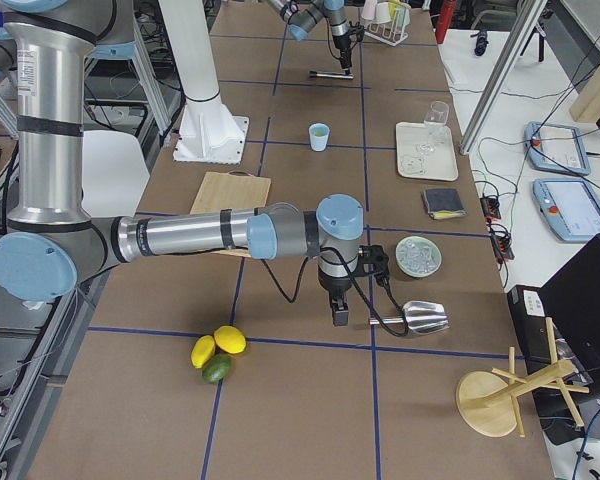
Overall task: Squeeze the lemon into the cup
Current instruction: 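Move the left gripper to the silver metal muddler rod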
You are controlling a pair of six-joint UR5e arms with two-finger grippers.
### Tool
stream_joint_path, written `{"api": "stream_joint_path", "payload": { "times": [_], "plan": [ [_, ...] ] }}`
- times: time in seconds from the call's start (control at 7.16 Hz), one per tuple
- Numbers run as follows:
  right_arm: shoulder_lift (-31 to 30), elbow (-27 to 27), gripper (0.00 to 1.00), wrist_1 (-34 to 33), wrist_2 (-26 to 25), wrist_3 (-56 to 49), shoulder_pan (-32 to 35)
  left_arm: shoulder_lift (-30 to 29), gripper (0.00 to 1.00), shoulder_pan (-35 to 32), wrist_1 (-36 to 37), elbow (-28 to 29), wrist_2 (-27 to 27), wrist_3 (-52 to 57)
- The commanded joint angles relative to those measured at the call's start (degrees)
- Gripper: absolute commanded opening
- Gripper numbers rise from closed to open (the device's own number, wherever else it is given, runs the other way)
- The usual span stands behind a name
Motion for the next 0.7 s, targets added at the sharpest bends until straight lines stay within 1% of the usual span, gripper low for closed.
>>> {"api": "stream_joint_path", "payload": {
  "times": [0.0, 0.56],
  "plan": [
    [0.0, 0.0, 1.00, 0.0, 0.0, 0.0, 0.0, 0.5, 0.67, 1.0, 0.0, 0.0, 0.1, -0.1],
    [0.0, -0.2, 1.00, 0.0, -0.1, -0.1, 0.0, 0.6, 0.67, 2.3, 0.1, 0.3, 0.2, -0.1]
  ]
}}
